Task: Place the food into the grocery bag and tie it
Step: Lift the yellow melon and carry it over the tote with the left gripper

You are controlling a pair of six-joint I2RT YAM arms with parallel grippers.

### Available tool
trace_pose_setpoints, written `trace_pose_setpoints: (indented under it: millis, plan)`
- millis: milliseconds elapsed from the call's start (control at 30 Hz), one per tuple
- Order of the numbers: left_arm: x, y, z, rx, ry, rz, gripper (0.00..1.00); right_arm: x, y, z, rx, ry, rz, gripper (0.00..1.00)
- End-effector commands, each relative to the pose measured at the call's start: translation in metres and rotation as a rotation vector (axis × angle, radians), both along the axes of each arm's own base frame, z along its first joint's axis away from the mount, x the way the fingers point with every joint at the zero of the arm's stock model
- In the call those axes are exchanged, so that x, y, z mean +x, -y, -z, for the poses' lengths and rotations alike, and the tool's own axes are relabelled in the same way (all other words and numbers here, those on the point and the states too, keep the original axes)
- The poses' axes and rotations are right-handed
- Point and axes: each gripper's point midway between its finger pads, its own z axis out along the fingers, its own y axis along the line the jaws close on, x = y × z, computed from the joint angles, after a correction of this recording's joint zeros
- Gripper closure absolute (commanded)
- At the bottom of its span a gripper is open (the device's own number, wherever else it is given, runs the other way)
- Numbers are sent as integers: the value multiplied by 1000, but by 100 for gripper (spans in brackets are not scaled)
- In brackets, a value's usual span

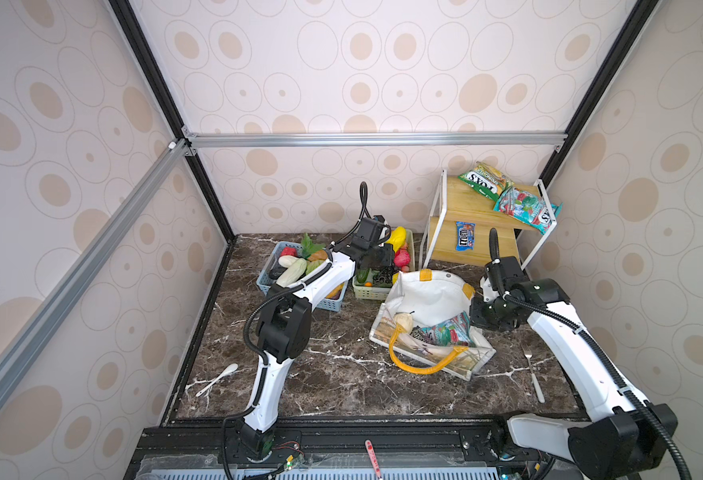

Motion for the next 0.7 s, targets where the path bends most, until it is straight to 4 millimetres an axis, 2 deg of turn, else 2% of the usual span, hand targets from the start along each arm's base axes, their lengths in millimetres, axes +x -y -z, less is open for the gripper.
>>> trace_pose_setpoints:
  millis: [0,333,667]
  plan:
    - [-5,-8,-30,-5,48,1,70,-21,4,10,-15,-79,-3,91]
    - [-35,-17,-67,-59,70,21,69,-21,2,3,-4,-44,-11,91]
    - [-79,-9,-102,-93,100,98,69,-17,1,-7,4,-9,-9,91]
